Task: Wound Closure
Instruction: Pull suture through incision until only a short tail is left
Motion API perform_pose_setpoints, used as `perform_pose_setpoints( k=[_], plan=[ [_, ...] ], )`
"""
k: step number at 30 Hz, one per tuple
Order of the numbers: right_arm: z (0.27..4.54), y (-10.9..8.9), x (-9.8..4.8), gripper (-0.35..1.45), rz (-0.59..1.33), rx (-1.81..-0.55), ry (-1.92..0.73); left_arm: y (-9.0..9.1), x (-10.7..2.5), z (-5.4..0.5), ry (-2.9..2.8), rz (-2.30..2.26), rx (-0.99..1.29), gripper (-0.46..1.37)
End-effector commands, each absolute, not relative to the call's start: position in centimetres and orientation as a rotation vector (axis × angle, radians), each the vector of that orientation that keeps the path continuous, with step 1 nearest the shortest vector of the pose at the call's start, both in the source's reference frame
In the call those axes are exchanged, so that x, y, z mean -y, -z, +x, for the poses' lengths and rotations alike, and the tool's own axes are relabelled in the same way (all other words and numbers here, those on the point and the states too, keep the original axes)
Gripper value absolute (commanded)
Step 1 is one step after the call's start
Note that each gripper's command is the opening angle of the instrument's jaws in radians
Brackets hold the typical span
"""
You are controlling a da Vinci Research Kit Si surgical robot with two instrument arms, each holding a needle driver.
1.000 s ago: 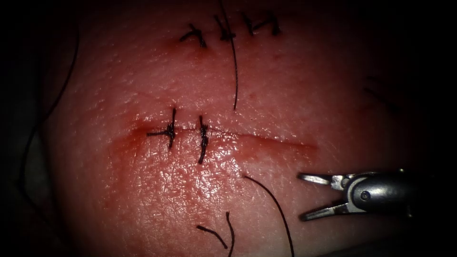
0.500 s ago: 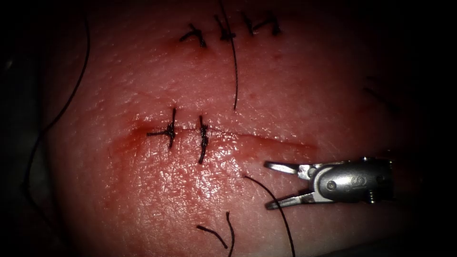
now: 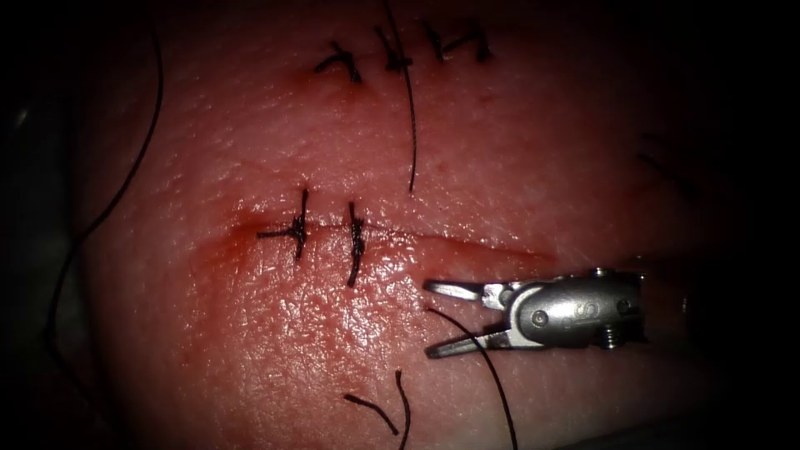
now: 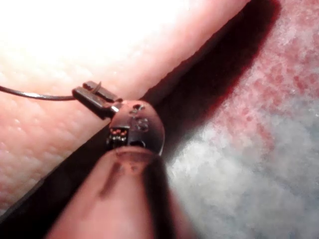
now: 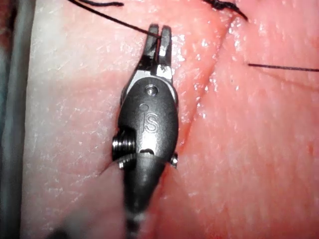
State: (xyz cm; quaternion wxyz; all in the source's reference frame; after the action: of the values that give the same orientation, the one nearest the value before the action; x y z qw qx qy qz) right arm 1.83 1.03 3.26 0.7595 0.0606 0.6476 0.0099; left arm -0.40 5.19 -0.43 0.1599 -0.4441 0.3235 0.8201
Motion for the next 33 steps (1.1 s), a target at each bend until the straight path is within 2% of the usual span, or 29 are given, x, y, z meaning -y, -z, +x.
perform_pose_setpoints(
  k=[1, 12, 19, 33],
  plan=[
    [1.82, -3.3, -1.0, -0.35, 0.133, -1.397, -0.021, 0.4, -5.2, -0.40, -2.348, -1.271, -0.919, -0.35],
    [1.77, -3.1, -0.9, -0.35, 0.153, -1.371, 0.073, 0.4, -5.2, -0.49, -2.352, -1.283, -0.901, -0.35],
    [1.90, -2.7, -0.4, -0.35, 0.238, -1.312, 0.241, 0.3, -5.2, -0.62, -2.358, -1.301, -0.875, -0.35],
    [2.12, -2.3, 0.2, -0.35, 0.323, -1.279, 0.433, 0.2, -5.1, -0.84, -2.372, -1.326, -0.836, -0.35]
  ],
)
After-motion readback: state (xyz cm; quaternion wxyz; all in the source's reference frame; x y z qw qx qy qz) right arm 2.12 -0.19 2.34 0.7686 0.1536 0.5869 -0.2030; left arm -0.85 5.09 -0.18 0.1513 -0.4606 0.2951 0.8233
